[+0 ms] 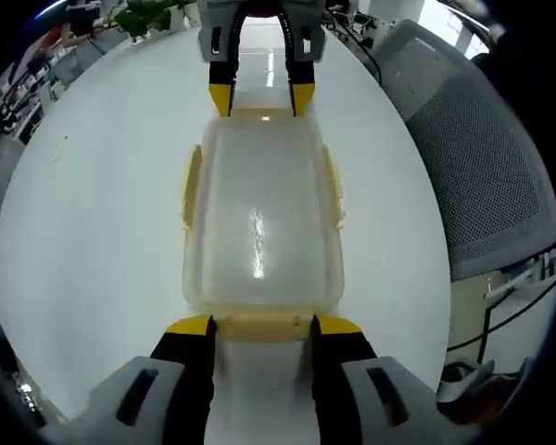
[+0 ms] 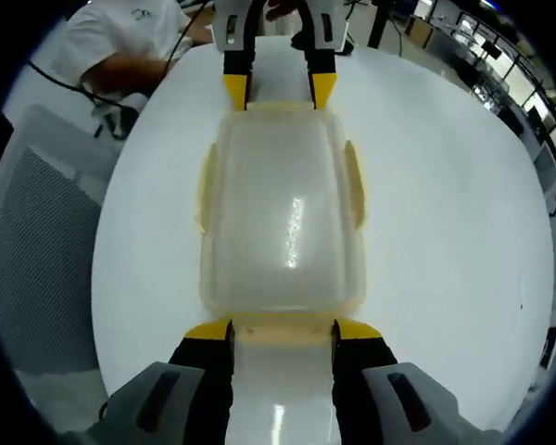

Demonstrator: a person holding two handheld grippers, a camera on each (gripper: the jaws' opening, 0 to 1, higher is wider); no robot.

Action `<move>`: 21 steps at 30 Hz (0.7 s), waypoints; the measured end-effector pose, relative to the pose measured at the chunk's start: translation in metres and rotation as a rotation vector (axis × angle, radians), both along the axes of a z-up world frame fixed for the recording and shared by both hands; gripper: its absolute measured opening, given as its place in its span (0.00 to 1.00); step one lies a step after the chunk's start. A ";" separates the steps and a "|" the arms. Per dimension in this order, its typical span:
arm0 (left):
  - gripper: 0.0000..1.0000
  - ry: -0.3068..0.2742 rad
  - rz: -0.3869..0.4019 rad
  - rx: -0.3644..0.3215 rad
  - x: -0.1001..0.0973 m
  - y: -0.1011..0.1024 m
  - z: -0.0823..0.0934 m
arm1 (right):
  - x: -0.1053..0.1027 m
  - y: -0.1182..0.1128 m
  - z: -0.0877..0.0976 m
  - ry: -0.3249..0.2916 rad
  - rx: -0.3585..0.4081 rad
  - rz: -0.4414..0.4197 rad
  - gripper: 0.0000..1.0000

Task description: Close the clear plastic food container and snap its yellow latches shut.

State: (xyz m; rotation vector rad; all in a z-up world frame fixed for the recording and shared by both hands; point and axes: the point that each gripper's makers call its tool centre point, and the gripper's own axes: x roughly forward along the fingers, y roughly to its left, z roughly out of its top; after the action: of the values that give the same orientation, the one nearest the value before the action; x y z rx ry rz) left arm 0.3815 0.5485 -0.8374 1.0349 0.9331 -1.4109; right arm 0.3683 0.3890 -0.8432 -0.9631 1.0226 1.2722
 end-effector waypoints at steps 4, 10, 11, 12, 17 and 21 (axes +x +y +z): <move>0.40 -0.016 0.010 0.101 -0.001 0.001 -0.001 | 0.000 0.001 0.000 0.000 -0.003 -0.001 0.41; 0.40 -0.014 0.011 0.147 0.000 0.001 -0.002 | -0.001 0.000 0.001 0.001 -0.025 -0.006 0.40; 0.40 -0.014 0.010 0.143 0.000 0.001 -0.001 | -0.002 -0.001 0.001 0.000 -0.022 -0.006 0.40; 0.40 -0.013 0.010 0.130 0.000 0.002 -0.001 | -0.002 -0.001 0.001 -0.004 -0.018 -0.011 0.40; 0.39 -0.008 0.009 0.098 0.001 0.002 -0.001 | -0.002 0.000 0.001 -0.003 -0.040 -0.016 0.40; 0.39 -0.002 0.026 0.052 0.002 0.003 -0.002 | -0.001 0.000 0.000 0.002 -0.052 -0.011 0.40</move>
State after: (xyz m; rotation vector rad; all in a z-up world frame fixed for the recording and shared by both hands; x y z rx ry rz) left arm 0.3834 0.5513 -0.8393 1.0594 0.9827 -1.3705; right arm 0.3676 0.3887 -0.8428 -0.9948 1.0655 1.2431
